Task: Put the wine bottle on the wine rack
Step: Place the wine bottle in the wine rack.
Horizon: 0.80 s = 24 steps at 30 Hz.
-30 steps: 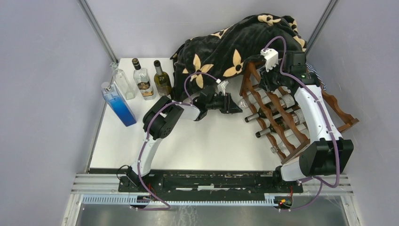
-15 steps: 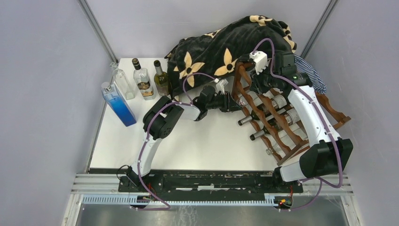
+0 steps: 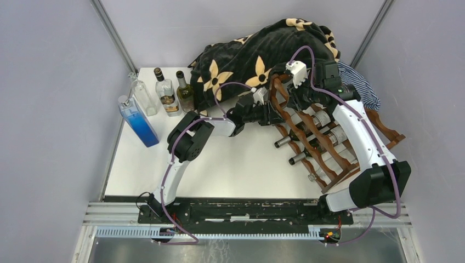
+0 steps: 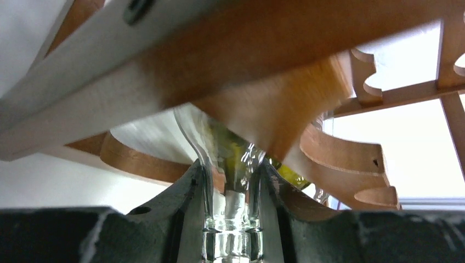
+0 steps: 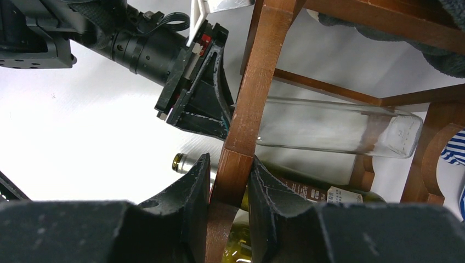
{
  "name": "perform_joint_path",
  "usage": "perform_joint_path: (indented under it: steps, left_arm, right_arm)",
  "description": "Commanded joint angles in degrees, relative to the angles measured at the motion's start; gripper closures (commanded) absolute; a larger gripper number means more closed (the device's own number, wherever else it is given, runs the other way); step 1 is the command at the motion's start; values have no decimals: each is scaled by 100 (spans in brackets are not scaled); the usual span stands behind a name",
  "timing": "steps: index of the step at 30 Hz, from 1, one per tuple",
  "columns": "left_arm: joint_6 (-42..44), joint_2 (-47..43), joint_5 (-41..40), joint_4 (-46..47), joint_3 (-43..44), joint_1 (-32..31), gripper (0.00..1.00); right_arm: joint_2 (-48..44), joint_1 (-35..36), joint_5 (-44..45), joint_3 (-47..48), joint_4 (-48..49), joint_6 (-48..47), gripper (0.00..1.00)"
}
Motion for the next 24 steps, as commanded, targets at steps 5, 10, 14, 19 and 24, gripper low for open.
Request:
perform_joint_path:
  steps: [5, 10, 14, 19, 24]
  left_arm:
    - [-349, 357, 185, 116, 1044, -142, 98]
    - [-317, 453, 187, -174, 1110, -152, 93]
    - [-314, 473, 141, -325, 1129, -161, 76]
    - [-132, 372, 16, -618, 1123, -170, 58]
    - [-13, 326, 5, -797, 1089, -178, 47]
  right_arm:
    - [-14, 377, -1182, 254, 176, 131, 94]
    - [-28, 382, -1192, 214, 187, 126, 94]
    - [-15, 374, -1191, 217, 198, 131, 93]
    - [-25, 381, -1194, 215, 204, 123, 92]
    - [-23, 383, -1187, 214, 205, 122, 92]
